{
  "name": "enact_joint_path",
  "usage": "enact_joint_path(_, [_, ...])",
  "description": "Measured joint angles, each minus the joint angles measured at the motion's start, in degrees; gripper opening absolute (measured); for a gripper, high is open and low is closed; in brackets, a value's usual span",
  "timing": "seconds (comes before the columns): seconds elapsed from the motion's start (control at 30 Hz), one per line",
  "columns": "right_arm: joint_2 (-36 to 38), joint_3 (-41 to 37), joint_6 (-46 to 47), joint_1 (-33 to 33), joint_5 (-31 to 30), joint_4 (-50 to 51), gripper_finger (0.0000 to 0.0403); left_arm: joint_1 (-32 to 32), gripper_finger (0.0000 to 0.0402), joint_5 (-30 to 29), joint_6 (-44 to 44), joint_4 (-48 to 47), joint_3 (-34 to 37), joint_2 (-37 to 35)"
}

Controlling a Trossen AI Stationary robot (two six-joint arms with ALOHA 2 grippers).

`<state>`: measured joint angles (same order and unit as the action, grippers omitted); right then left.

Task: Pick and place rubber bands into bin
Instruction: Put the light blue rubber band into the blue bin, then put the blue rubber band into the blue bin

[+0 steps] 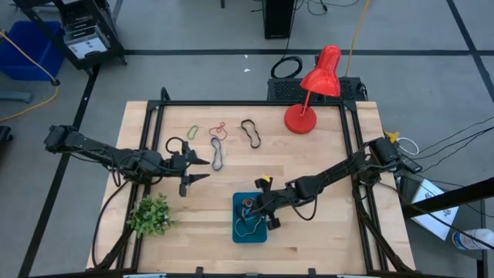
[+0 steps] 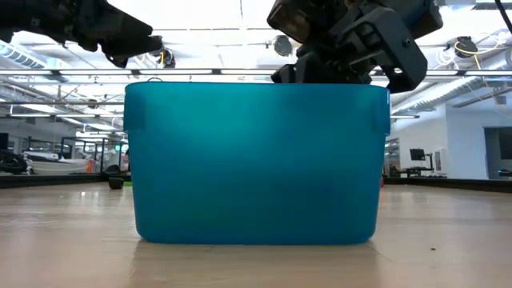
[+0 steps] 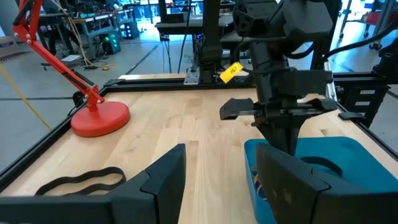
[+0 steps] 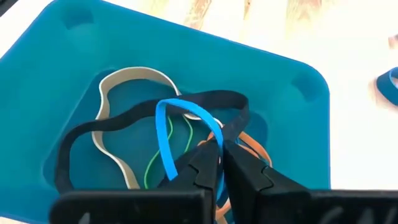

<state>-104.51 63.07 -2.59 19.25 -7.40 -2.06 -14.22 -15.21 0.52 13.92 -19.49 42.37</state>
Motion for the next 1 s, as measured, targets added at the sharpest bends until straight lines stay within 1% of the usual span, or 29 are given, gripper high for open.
enact_joint_path(0.23, [0.0,-0.02,0.54,0.0,0.0,0.17,0.0043,0.0,0.02,0.05,-0.01,-0.4,0.0,0.0])
enact_joint_path(0.47, [0.01,-0.02,0.32,0.0,-0.3,0.19,0.0106,0.0,0.02,0.07,-0.01,-0.4,0.0,0.0])
enact_joint_path(0.57, [1.82,-0.09,0.37,0.0,-1.79,1.63,0.013,0.0,0.02,0.07,0.05,-0.41,0.0,0.0])
enact_joint_path(0.7, [8.0,-0.07,1.02,-0.02,-1.73,4.03,0.0148,0.0,0.02,0.14,3.34,-0.48,0.0,-0.02])
enact_joint_path(0.83, [15.41,-1.65,2.34,-0.01,-1.79,7.58,0.0153,-0.07,0.02,0.24,6.25,-1.03,0.0,0.0])
enact_joint_path(0.97, [24.34,-8.85,6.04,0.23,-2.0,6.5,0.0149,-0.01,0.02,0.01,5.64,-1.87,0.0,-0.01])
enact_joint_path(1.0, [26.86,-11.45,7.12,0.37,-3.04,5.46,0.0148,0.07,0.02,-0.29,5.74,-2.08,0.0,0.0])
